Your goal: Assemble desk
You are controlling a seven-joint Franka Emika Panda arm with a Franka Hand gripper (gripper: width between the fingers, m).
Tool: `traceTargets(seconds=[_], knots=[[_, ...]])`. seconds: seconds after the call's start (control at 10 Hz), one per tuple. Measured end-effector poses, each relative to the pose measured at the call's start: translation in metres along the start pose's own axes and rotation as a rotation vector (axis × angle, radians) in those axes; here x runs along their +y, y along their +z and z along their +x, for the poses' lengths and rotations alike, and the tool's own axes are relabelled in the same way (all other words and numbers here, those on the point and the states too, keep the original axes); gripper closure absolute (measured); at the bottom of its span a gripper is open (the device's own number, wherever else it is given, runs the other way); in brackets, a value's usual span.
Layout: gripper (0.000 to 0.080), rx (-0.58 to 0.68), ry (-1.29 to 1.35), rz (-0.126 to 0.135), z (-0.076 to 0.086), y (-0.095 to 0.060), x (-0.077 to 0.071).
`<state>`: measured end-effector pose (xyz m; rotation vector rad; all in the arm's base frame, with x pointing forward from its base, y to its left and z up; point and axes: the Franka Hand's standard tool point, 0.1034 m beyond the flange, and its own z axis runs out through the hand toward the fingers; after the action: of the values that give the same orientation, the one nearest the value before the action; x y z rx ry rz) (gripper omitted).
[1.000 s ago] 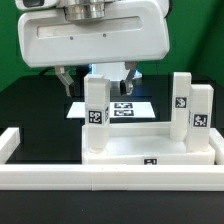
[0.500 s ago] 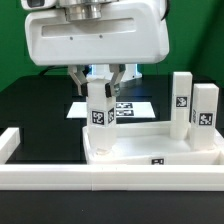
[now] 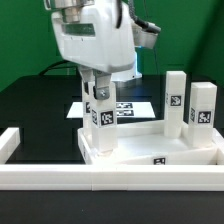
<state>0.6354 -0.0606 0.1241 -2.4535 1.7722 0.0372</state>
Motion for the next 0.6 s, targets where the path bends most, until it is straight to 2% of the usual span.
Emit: traceTargets(seconds=[0.1,0.3,0.4,0.5,0.6], knots=[[0.0505,-0.032,0.162,0.022,-0.0038,0.0014,-0.0028],[0.0505,-0.046,0.372,0.024,-0.0062,0.0021,-0.0047],[0.0505,-0.045,0.384,0.024,-0.0060,0.0020,-0.0046],[0.0414,-0.045,0.373,0.024,-0.0060,0.0023,-0.0045],[0.0414,-0.042,0.306,0.021,-0.0058,0.0024,-0.0037]])
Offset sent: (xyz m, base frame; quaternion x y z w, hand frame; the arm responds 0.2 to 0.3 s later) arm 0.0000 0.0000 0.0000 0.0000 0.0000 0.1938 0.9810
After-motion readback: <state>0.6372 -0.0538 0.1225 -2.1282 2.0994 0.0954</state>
